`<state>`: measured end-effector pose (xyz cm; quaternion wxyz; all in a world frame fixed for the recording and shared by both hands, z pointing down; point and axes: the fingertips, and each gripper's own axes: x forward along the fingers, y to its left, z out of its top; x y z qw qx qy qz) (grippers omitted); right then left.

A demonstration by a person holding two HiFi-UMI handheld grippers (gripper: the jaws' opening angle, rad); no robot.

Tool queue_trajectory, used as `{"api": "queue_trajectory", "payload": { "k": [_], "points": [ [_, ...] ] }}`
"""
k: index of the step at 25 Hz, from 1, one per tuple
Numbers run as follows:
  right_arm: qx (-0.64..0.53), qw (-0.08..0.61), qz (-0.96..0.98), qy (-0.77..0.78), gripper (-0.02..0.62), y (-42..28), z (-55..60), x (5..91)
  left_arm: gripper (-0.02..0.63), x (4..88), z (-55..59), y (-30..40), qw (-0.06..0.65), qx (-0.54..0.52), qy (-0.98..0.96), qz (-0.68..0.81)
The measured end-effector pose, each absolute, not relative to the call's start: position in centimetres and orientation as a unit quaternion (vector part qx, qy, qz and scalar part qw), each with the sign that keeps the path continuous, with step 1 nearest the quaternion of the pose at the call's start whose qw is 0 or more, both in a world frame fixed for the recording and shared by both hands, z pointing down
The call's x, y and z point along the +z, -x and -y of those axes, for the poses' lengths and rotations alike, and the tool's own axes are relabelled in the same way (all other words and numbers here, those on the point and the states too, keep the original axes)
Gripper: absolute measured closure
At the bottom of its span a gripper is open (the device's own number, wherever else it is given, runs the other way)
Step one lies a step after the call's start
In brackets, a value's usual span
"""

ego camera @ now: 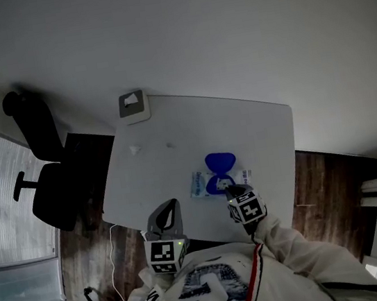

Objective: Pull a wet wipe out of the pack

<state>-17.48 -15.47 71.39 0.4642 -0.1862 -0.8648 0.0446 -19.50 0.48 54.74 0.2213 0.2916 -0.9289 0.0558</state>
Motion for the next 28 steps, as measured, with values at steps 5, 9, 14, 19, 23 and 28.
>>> {"api": "queue_trajectory", "payload": {
  "k": [5, 9, 14, 19, 23, 28],
  "points": [
    [0.061, 0.448, 0.875, 0.174, 0.58, 17.2, 15.4, 69.8, 0.601, 55.1, 0.1, 19.4, 0.227, 0.048, -0.309, 0.922],
    [0.074, 0.439, 0.881, 0.16, 0.58, 17.0, 15.8, 69.0, 0.601, 55.3, 0.6, 19.6, 0.228, 0.046, -0.325, 0.917],
    [0.086, 0.42, 0.892, 0.141, 0.58, 17.3, 15.9, 67.5, 0.601, 55.4, 0.8, 20.1, 0.222, 0.045, -0.342, 0.912],
    [0.092, 0.4, 0.904, 0.118, 0.58, 17.5, 16.2, 65.8, 0.601, 55.2, 1.0, 20.8, 0.212, 0.041, -0.362, 0.907],
    [0.116, 0.377, 0.914, 0.096, 0.58, 17.5, 16.4, 64.1, 0.601, 54.3, 1.6, 21.7, 0.197, 0.042, -0.377, 0.904],
    [0.091, 0.349, 0.928, 0.091, 0.58, 17.3, 16.5, 61.8, 0.601, 53.0, 2.6, 22.4, 0.174, 0.04, -0.395, 0.901]
  ]
}}
